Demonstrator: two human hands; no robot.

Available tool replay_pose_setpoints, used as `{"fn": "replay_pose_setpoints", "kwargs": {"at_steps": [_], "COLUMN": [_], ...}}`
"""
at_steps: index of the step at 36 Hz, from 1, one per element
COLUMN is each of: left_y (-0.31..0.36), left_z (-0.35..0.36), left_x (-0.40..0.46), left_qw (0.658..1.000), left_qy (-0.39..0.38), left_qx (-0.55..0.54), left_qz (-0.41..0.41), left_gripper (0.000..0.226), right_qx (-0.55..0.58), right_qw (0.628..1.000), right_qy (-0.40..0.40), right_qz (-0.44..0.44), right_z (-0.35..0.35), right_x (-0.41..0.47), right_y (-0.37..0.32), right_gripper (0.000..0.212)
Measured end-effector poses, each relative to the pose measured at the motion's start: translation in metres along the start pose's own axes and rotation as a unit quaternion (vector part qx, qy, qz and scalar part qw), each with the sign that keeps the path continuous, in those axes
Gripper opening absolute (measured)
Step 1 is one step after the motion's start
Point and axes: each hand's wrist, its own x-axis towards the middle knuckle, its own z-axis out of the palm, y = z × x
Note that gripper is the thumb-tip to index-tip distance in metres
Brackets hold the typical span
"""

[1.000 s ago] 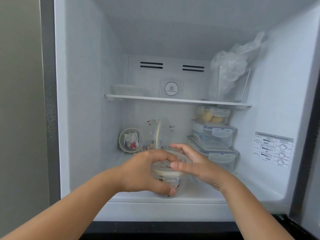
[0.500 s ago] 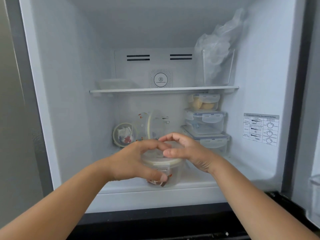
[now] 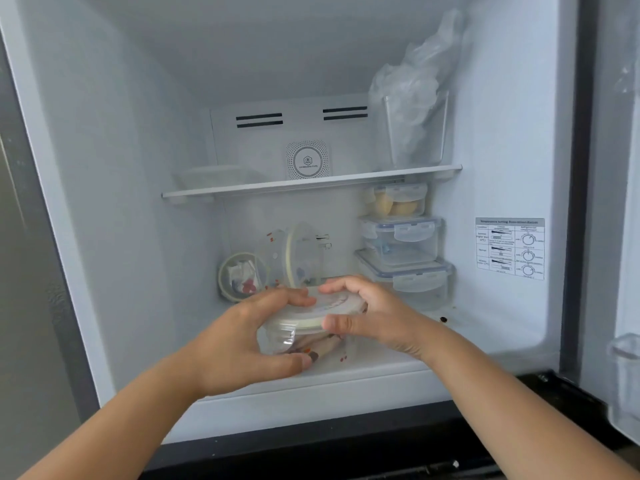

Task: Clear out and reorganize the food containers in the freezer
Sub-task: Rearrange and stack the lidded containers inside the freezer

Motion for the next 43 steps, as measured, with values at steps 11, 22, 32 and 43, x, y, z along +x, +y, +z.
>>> {"fn": "replay_pose_setpoints", "kwargs": {"at_steps": [11,22,32,43], "left_y": [0.002,0.0,-0.016,-0.02], "left_z": [0.001,-0.013,-0.026,-0.03], "left_x": [0.0,0.005,0.0,0.0], "left_qw": [0.999,1.0,0.973,0.967], "left_qy": [0.009,-0.025,-0.157,-0.186], "left_qx": [0.034,-0.01,-0.169,-0.172], "left_qz": [0.02,0.013,-0.016,-0.011], "left_gripper": [0.057,0.045,0.057,0.064], "right_qx": [-0.015,0.017,0.052,0.094], "right_qw": [1.0,0.996,0.985,0.98], "right_qy": [-0.017,-0.084,-0.155,-0.173], "right_qz": [-0.01,-0.038,-0.047,-0.044], "right_z": [-0.001,-0.017,-0.031,-0.035], "right_x": [-0.002,-0.006,-0.013,-0.015], "right_y": [0.001,0.007,0.016,0.02], "right_gripper": [0.075,0.068,0.068,0.063]}}
